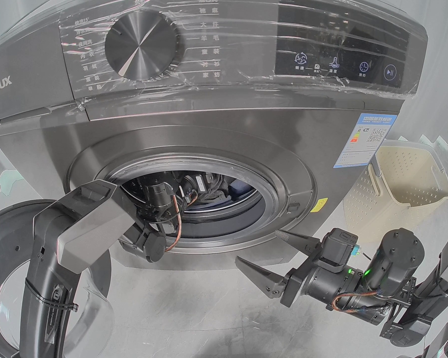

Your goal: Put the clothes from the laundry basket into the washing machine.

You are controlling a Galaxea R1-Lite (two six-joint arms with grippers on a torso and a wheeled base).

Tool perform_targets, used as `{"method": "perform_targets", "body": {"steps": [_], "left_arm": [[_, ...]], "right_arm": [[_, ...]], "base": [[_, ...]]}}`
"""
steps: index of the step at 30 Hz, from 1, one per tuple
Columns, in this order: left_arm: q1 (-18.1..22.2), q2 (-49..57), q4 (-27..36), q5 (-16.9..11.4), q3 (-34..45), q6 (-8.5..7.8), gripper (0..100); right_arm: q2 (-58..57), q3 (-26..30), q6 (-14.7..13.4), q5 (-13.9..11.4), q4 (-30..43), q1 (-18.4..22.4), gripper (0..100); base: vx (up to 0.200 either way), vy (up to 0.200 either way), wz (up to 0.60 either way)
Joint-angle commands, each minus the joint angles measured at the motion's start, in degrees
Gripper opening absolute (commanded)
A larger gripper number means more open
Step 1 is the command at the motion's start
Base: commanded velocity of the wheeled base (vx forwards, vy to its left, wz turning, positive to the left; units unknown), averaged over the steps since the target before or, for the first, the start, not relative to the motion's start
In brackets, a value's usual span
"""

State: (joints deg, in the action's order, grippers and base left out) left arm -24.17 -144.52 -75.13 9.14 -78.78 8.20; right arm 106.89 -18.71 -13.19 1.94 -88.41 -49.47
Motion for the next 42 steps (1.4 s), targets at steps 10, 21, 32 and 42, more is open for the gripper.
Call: {"method": "perform_targets", "body": {"steps": [10,21,32,42], "left_arm": [[-0.26,1.26,1.48,0.17,3.80,-0.03,100],[-4.13,14.53,-2.65,-1.41,24.72,-0.03,100],[-10.89,24.46,-10.91,-3.96,46.70,-0.12,100],[-23.55,37.73,-13.73,-5.19,63.83,3.66,100]], "right_arm": [[-0.10,-0.01,0.01,0.00,-0.01,-0.01,100],[-0.36,-0.01,0.01,0.00,-0.01,-0.01,100],[-1.42,1.13,0.09,0.00,-0.01,0.51,100],[-7.92,8.96,1.32,-0.18,0.16,0.87,100]], "base": [[0.000,0.000,0.00],[0.000,0.000,0.00],[0.000,0.000,0.00],[0.000,0.000,0.00]]}}
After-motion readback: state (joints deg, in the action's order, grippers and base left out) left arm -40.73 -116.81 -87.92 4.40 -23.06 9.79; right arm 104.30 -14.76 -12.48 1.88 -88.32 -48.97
